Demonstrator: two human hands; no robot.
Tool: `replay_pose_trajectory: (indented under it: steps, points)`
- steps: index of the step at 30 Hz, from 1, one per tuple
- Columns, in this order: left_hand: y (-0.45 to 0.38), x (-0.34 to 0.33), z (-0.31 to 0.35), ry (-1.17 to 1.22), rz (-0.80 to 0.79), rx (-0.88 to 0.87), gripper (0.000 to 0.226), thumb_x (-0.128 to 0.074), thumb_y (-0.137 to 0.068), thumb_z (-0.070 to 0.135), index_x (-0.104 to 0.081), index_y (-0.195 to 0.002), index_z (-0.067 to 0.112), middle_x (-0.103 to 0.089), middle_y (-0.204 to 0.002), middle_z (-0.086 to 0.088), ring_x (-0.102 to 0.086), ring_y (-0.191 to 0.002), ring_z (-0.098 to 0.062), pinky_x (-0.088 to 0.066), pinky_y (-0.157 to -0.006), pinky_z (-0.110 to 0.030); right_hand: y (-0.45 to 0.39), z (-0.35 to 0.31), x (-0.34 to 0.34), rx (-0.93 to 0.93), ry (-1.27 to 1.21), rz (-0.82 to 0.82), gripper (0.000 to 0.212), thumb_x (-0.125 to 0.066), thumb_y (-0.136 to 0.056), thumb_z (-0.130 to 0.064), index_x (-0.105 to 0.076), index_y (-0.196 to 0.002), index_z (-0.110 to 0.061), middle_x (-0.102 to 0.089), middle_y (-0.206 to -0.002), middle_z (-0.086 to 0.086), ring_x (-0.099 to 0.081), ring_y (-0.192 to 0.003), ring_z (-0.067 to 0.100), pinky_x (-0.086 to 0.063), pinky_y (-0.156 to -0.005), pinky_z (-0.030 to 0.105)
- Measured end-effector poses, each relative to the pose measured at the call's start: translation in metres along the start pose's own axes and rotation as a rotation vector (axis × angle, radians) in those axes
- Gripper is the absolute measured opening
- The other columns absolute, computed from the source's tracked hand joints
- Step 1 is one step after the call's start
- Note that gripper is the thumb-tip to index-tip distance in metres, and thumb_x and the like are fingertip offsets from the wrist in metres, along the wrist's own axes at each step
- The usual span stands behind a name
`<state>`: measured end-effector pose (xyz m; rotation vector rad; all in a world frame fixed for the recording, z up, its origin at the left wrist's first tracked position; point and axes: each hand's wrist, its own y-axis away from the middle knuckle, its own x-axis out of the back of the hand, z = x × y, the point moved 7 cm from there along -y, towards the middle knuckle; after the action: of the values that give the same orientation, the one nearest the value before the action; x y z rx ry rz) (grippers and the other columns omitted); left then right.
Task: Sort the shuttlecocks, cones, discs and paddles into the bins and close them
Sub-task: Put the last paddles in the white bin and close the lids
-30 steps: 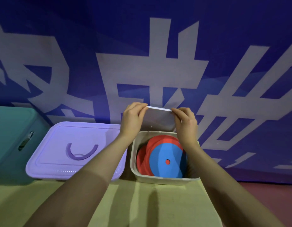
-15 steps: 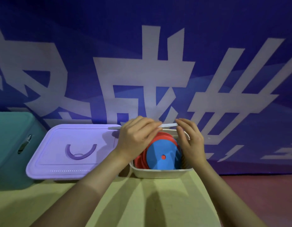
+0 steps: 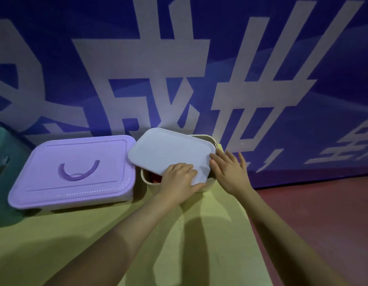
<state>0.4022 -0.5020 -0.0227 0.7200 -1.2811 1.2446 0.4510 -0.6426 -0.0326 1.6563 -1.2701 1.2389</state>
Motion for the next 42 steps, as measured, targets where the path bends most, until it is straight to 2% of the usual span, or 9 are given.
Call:
replay_pose_trajectory:
  steps: [3, 5, 9, 12, 16, 19, 24, 31, 42]
  points:
    - [0.003, -0.006, -0.021, 0.065, -0.076, 0.174, 0.069, -0.031, -0.08, 0.062, -0.068, -0.112, 0.013, -0.059, -0.128, -0.009, -0.052, -0.12, -0.029, -0.036, -0.101, -0.038, 0.005, 0.011, -0.016, -0.098, 0.074, -0.093, 0.05, -0.02, -0.099, -0.05, -0.021, -0.147, -0.035, -0.009, -0.158, -0.004, -0.008, -0.144, 0.024, 0.007, -0.113, 0.049]
    - [0.003, 0.002, -0.041, 0.064, -0.025, 0.277, 0.077, -0.021, -0.078, 0.062, -0.061, -0.122, 0.013, -0.048, -0.139, -0.012, -0.04, -0.129, -0.035, -0.028, -0.107, -0.042, 0.006, 0.014, -0.02, -0.142, 0.082, -0.102, 0.055, -0.023, -0.098, -0.052, -0.014, -0.149, -0.034, -0.002, -0.159, 0.001, -0.005, -0.144, 0.027, 0.007, -0.113, 0.05]
    - [-0.006, 0.016, -0.092, -0.087, -0.093, 0.481, 0.062, -0.037, -0.09, 0.057, -0.034, -0.142, 0.024, -0.015, -0.155, -0.011, -0.012, -0.14, -0.039, -0.013, -0.111, -0.049, -0.005, 0.005, -0.012, -0.154, 0.095, 0.029, 0.046, -0.035, -0.099, -0.034, -0.031, -0.143, -0.02, -0.027, -0.15, 0.012, -0.026, -0.135, 0.029, -0.009, -0.111, 0.047]
    - [-0.009, 0.015, -0.12, -0.13, -0.211, 0.573, 0.067, -0.037, -0.09, 0.06, -0.019, -0.147, 0.029, -0.004, -0.156, -0.013, -0.011, -0.138, -0.042, -0.014, -0.111, -0.05, -0.012, -0.004, -0.011, -0.153, 0.065, 0.123, 0.037, -0.04, -0.096, -0.016, -0.042, -0.133, -0.013, -0.045, -0.135, 0.008, -0.04, -0.124, 0.024, -0.015, -0.107, 0.046]
    - [-0.004, 0.004, -0.131, -0.045, -0.277, 0.621, 0.065, -0.036, -0.091, 0.059, -0.02, -0.146, 0.028, -0.007, -0.154, -0.014, -0.019, -0.135, -0.039, -0.02, -0.108, -0.047, -0.017, -0.004, -0.019, -0.167, 0.023, 0.118, 0.038, -0.04, -0.096, -0.017, -0.04, -0.134, -0.015, -0.042, -0.139, 0.005, -0.041, -0.124, 0.022, -0.014, -0.108, 0.049]
    - [-0.003, 0.005, -0.127, 0.024, -0.203, 0.63, 0.061, -0.04, -0.092, 0.055, -0.028, -0.144, 0.026, -0.011, -0.152, -0.015, -0.021, -0.133, -0.037, -0.019, -0.108, -0.044, -0.02, -0.003, -0.027, -0.176, -0.049, 0.081, 0.045, -0.04, -0.097, -0.032, -0.036, -0.139, -0.017, -0.035, -0.146, 0.006, -0.035, -0.131, 0.023, -0.012, -0.109, 0.05]
    - [0.013, 0.012, -0.105, 0.107, -0.031, 0.671, 0.06, -0.048, -0.09, 0.051, -0.035, -0.141, 0.023, -0.009, -0.152, -0.018, -0.017, -0.132, -0.037, -0.016, -0.109, -0.042, -0.02, -0.005, -0.02, -0.139, -0.279, 0.108, 0.05, -0.044, -0.096, -0.03, -0.031, -0.144, -0.02, -0.018, -0.155, 0.011, -0.019, -0.14, 0.023, -0.005, -0.111, 0.044]
    - [0.029, -0.008, -0.089, 0.082, -0.092, 0.718, 0.064, -0.036, -0.093, 0.055, -0.018, -0.147, 0.025, 0.009, -0.154, -0.02, -0.002, -0.14, -0.039, -0.01, -0.112, -0.046, -0.036, 0.001, -0.022, -0.093, -0.109, 0.04, 0.052, -0.042, -0.097, -0.034, -0.029, -0.144, -0.016, -0.022, -0.153, 0.011, -0.023, -0.138, 0.026, -0.01, -0.11, 0.047]
    - [0.035, -0.011, -0.079, 0.001, -0.082, 0.709, 0.063, -0.036, -0.094, 0.053, -0.022, -0.147, 0.022, 0.003, -0.152, -0.025, -0.009, -0.137, -0.04, -0.012, -0.112, -0.046, -0.028, 0.008, -0.031, -0.092, -0.15, 0.035, 0.049, -0.04, -0.098, -0.033, -0.03, -0.143, -0.014, -0.016, -0.156, 0.011, -0.02, -0.14, 0.026, -0.008, -0.111, 0.047]
